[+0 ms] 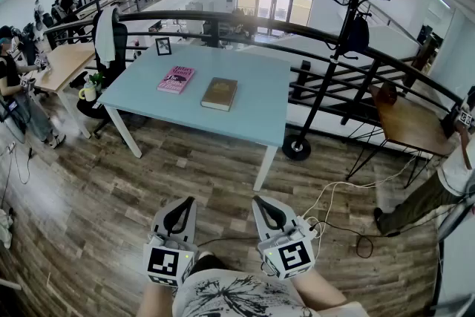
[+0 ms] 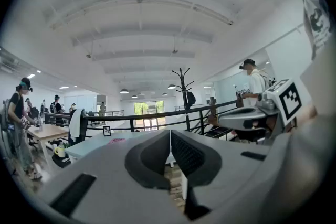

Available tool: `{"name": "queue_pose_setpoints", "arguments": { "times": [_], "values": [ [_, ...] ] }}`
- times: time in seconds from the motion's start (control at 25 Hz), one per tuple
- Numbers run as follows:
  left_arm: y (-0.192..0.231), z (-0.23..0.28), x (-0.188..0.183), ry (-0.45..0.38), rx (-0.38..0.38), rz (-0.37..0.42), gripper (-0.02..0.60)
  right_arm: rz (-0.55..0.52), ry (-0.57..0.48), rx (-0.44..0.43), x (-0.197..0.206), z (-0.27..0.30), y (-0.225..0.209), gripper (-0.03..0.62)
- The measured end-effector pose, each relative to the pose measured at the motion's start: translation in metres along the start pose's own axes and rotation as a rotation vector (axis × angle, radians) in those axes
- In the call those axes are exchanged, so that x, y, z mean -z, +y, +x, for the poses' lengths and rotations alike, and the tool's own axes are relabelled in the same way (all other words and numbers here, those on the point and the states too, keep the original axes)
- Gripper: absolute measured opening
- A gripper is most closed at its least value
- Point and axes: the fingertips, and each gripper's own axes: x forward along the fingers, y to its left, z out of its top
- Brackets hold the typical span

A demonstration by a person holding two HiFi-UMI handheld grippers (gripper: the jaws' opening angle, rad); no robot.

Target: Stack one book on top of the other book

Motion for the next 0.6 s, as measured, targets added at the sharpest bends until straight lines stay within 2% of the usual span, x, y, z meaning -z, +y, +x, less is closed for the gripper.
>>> {"name": "queue_pose_setpoints", "arguments": {
  "times": [0.32,0.6],
  "values": [
    [0.004,0.003,-0.001,-0.01,-0.004,-0.032,0.009,0.013,-0.001,-0.001,0.003,0.003,-0.001,-0.009],
    [0.008,0.01,-0.001,-0.001,-0.004,-0.044,0.009,0.076,0.018,0.015,0.014,0.012,-0.01,-0.008]
  ]
}}
